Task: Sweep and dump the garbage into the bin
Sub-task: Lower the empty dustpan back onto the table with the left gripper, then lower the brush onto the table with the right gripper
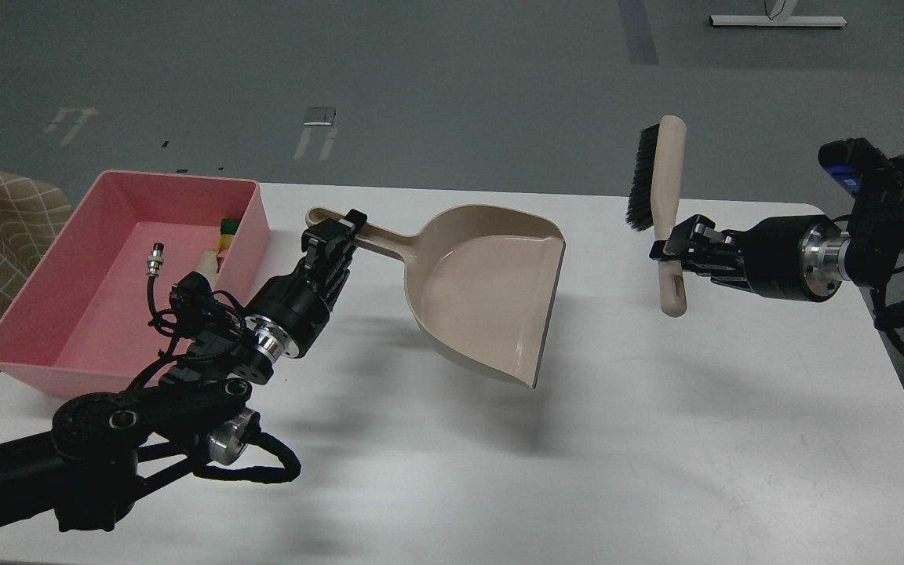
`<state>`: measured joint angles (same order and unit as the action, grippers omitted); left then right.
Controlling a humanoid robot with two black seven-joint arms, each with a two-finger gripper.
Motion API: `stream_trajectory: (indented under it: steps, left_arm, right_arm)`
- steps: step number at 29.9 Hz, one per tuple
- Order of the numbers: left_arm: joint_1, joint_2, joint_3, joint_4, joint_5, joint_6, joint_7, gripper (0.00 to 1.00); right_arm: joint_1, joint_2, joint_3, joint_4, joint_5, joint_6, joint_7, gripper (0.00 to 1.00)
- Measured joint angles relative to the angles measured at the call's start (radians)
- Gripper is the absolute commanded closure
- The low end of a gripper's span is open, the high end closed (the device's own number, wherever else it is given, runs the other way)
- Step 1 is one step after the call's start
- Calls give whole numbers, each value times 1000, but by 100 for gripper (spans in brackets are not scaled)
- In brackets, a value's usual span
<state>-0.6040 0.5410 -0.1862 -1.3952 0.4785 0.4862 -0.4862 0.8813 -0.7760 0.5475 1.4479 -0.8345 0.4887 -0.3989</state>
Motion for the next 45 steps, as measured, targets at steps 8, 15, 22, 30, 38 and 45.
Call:
stream_trajectory:
  steps: [8,15,22,30,38,45]
  left_arm:
    - [-66,-5,118,31,3,3,-1,100]
    - [-69,-4,120,55,3,3,-1,100]
    - [-71,-13,119,85,2,3,5,100]
    - [-64,-56,118,149,1,3,5,100]
    - [-59,-93,118,205,1,2,3,100]
    - [-55,-118,118,243,0,2,0,100]
  right_arm:
    - [-4,9,-11,2,0,0,-1,98]
    - [-5,-3,-108,-2,-4,0,-4,98]
    - [-2,-6,-157,-8,-15,0,-4,97]
    - [0,-8,-220,-15,-24,0,-6,94]
    - [-8,-11,-232,-29,-23,0,-6,93]
    - [-23,-11,-246,-41,-23,0,-6,91]
